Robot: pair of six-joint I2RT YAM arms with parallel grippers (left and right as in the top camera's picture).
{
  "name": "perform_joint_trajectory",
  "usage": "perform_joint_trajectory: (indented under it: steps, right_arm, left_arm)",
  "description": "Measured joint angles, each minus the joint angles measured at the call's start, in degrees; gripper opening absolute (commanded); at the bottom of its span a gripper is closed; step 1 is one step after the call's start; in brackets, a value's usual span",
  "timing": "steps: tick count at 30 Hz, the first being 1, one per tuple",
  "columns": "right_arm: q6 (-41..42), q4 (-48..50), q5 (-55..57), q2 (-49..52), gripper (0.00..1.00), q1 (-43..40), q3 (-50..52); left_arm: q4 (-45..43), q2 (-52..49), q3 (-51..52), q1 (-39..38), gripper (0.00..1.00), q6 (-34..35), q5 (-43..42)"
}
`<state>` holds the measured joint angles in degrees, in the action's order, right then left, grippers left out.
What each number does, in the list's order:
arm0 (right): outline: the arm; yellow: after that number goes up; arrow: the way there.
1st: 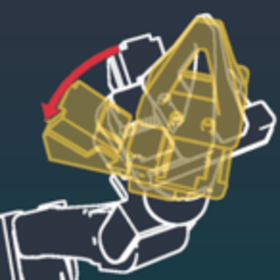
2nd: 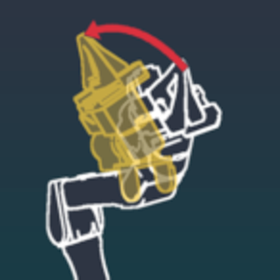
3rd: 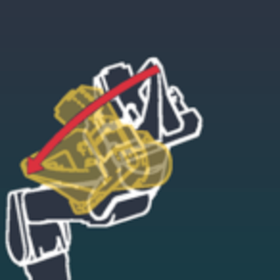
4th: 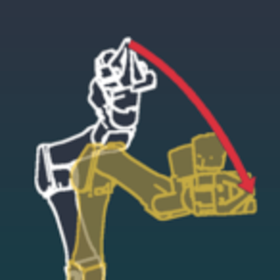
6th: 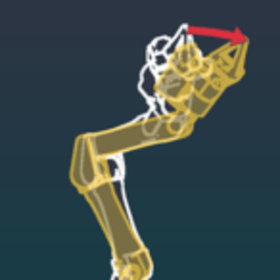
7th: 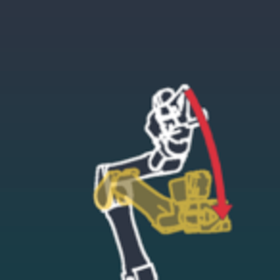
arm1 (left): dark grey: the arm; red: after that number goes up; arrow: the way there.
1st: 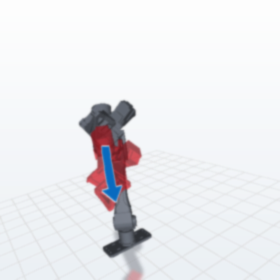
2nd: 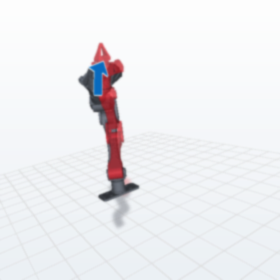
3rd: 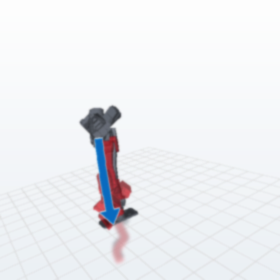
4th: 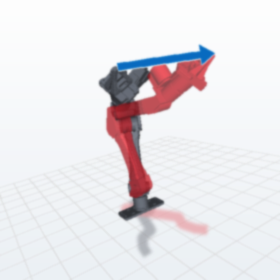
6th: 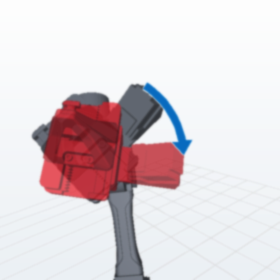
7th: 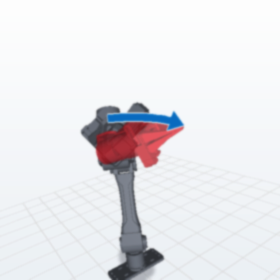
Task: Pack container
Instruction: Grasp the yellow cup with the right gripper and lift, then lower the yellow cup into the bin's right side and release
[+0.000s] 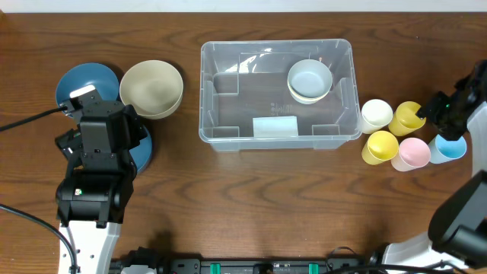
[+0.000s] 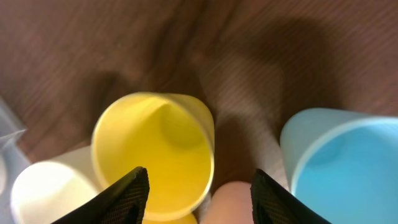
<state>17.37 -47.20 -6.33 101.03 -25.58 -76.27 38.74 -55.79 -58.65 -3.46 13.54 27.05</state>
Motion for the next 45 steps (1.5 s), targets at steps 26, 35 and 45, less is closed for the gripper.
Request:
perform_joint_trajectory:
  steps: [26,35,45]
  right_arm:
    - [-0.39,3.61,-0.09,4.74,0.01,0.61,-1.33]
    - [-0.50,-13.38,-0.33,5.57,0.01,0.42,-24.87]
    - [-7.08,-30.42,-6.91,2.89,0.01,7.45,-42.71]
  left_arm:
    - [0.00,0.00,0.00,0.00,0.98,0.00,0.00]
    - [0.02,0.00,0.00,0.00,0.98,0.00,0.00]
    - [0.00,0.00,0.00,0.00,0.98,0.00,0.00]
